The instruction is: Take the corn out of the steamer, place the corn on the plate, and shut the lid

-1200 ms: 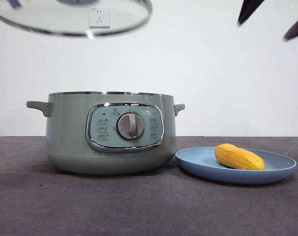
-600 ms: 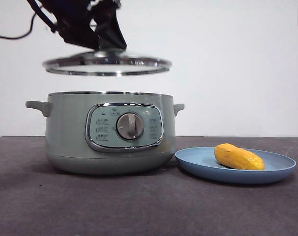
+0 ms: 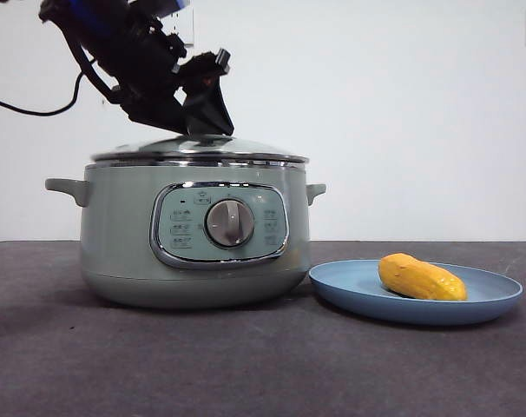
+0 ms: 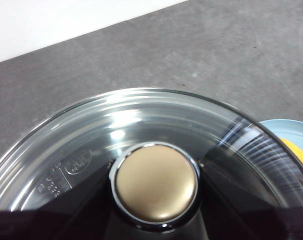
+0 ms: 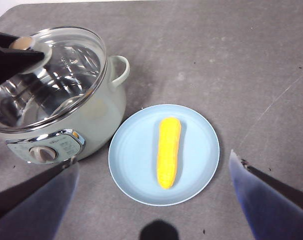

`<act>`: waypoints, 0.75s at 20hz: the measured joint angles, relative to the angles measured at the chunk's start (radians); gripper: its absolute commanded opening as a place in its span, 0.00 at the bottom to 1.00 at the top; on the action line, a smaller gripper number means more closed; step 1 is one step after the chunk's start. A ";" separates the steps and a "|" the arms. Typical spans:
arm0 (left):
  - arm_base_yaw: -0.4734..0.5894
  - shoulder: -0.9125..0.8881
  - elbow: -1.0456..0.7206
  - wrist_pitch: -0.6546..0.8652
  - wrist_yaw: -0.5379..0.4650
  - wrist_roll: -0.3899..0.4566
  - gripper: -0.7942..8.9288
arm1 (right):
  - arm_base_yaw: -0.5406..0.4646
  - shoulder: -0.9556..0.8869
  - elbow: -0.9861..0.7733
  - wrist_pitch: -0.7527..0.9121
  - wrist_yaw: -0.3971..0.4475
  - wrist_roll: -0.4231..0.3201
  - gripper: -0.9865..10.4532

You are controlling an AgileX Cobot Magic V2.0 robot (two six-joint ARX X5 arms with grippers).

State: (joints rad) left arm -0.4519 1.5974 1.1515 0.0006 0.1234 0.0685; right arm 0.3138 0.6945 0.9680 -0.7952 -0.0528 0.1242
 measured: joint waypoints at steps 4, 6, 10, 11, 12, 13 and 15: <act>0.002 0.016 0.001 0.024 -0.010 0.000 0.07 | 0.000 0.000 0.000 -0.001 0.000 0.000 0.53; 0.002 0.018 0.003 0.023 -0.021 0.000 0.07 | 0.000 0.000 0.000 -0.002 0.000 0.000 0.53; 0.002 0.018 0.014 -0.010 -0.024 0.002 0.07 | 0.000 0.000 0.000 -0.001 0.000 0.000 0.53; 0.002 0.017 0.019 -0.024 -0.024 0.003 0.07 | 0.000 0.000 0.000 -0.002 0.000 0.000 0.53; 0.002 0.017 0.023 -0.036 -0.024 0.003 0.07 | 0.000 0.000 0.000 -0.001 0.000 0.000 0.53; 0.002 0.016 0.024 -0.041 -0.024 0.003 0.07 | 0.000 0.000 0.000 -0.001 0.000 0.000 0.53; 0.002 0.014 0.027 -0.055 -0.023 0.003 0.07 | 0.000 0.000 0.000 -0.001 0.000 0.000 0.53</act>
State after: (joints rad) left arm -0.4500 1.6119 1.1786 -0.0540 0.1001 0.0711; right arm 0.3138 0.6945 0.9680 -0.7963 -0.0528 0.1242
